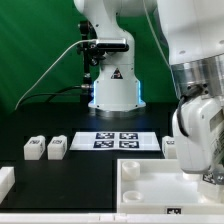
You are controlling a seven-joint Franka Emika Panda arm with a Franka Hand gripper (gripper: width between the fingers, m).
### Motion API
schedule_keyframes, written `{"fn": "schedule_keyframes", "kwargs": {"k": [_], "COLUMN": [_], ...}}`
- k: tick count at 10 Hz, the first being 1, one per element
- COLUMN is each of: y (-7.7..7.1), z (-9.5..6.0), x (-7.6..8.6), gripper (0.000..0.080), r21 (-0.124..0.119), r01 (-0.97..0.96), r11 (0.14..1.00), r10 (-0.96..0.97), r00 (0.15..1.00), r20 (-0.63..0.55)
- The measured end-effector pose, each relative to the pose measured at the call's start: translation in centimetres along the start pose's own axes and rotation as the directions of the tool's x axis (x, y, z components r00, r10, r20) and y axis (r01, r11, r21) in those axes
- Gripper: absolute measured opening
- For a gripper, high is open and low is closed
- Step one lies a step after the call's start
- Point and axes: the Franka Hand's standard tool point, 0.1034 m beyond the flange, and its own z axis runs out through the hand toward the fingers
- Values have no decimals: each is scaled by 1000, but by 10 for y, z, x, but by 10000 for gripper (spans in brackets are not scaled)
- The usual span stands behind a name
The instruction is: Assemble one leg
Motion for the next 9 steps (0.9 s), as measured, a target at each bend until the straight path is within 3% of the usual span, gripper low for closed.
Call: {"fn": "schedule_keyframes", "kwargs": {"k": [2,3,4,5,6,7,9], "y": [1,2,2,2,4,8,12], "z": [0,1,1,-2,-9,-15,-13], "x": [-1,-1,-1,-3,-4,-2,0], "gripper": [292,371,551,551,629,643,649], "r21": [1,0,0,-2,-24,-62,-68], "r01": [45,52,107,192,370,574,746], "r11": [999,999,994,981,929,817,662], "r10": [-45,-52,-107,-192,-370,-574,-748], "r00": [999,999,994,981,929,819,663], "r20": [-1,-2,-2,1,8,16,-4]}}
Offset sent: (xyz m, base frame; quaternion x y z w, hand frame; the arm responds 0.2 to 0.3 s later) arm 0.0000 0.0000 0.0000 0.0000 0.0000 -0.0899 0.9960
